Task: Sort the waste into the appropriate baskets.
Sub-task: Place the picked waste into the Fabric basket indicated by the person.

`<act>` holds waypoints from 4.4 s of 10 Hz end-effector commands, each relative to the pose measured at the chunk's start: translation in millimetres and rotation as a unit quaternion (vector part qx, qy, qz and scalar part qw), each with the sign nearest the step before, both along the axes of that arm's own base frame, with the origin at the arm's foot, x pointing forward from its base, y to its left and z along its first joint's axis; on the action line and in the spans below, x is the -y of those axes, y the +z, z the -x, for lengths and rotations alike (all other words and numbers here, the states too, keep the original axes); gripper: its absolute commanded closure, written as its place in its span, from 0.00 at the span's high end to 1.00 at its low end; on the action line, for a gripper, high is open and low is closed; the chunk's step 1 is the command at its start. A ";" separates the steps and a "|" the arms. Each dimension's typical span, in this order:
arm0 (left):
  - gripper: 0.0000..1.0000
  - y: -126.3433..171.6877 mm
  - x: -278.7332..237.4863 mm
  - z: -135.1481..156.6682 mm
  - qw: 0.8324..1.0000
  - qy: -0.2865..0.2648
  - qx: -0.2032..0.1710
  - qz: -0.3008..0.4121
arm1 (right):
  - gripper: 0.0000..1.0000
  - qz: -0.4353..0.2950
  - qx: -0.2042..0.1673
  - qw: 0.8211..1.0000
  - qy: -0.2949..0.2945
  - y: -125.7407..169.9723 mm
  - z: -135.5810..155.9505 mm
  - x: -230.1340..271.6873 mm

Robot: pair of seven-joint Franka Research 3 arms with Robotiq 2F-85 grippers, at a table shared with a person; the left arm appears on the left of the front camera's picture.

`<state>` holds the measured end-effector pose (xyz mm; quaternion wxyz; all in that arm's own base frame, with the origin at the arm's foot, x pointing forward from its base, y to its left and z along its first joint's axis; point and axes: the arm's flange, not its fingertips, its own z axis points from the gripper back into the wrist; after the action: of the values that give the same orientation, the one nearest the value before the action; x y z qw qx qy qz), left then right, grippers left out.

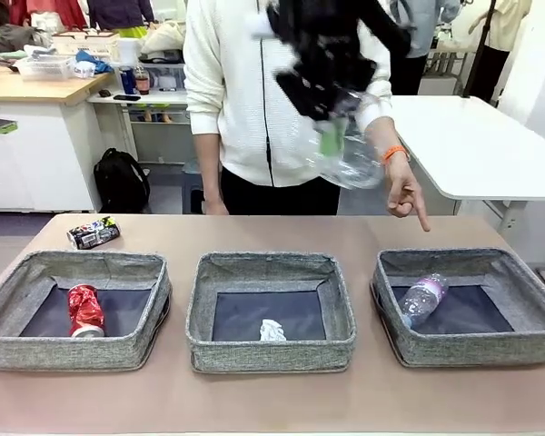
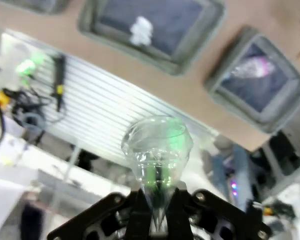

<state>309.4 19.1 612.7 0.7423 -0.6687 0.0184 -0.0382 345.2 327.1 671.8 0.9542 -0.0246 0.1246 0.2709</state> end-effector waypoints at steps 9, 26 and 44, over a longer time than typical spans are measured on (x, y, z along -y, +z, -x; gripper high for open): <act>1.00 0.0 1.0 2.2 1.000 -0.003 0.007 0.012 | 0.01 -0.104 0.024 0.993 0.051 -139.3 44.7 141.8; 1.00 0.0 1.0 2.2 1.000 -0.003 0.007 0.012 | 0.82 0.072 0.147 0.961 -0.222 -228.6 -46.5 204.6; 1.00 0.0 1.0 2.2 1.000 -0.003 0.007 0.012 | 1.00 -0.603 -0.057 0.705 -0.368 -87.6 41.2 256.5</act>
<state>309.5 19.1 612.5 0.7421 -0.6689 0.0187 -0.0379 304.9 63.3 575.4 0.7534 0.6473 -0.0112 -0.1150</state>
